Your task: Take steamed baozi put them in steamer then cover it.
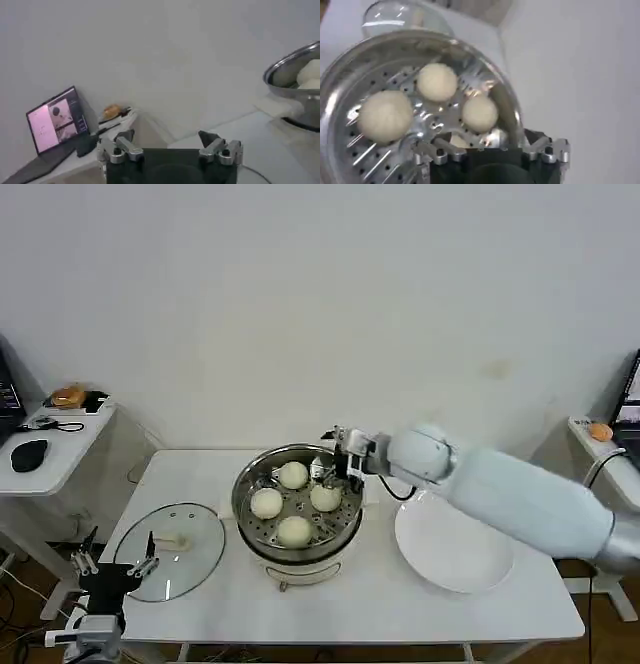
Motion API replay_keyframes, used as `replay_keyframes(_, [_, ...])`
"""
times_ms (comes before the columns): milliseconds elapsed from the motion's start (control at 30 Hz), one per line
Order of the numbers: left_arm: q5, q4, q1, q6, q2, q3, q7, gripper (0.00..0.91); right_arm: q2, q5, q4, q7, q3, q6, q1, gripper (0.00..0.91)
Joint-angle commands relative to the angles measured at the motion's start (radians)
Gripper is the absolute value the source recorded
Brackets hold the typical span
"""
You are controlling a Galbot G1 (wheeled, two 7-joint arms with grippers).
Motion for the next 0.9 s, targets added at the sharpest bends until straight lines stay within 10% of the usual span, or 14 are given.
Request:
replay_keyframes(33, [0.001,0.017,-0.005,-0.004,0.001,0.008,0.003,0.907,-0.006,-0.204,0.103,0.239,0.649,0.289,-0.696,0.907])
replay_keyframes(400, [0.057,0.101,-0.015,-0.054,0.021,0.039,0.014,0.907,0.361,-0.381,0.133,0.122,1.220,0.555,-1.205,0.907])
replay_keyframes(633, [0.364,0.157,-0.003,-0.121,0.046,0.038,0.040,0.907,0.525,-0.342,0.187,0.022,1.423,0.558,-1.368,0.907])
replay_keyframes(900, [0.823,0.275,-0.007,-0.198,0.140,0.019,0.060,0.907,0.543,-0.282,0.232,0.051,1.503,0.515,-1.489,0.907])
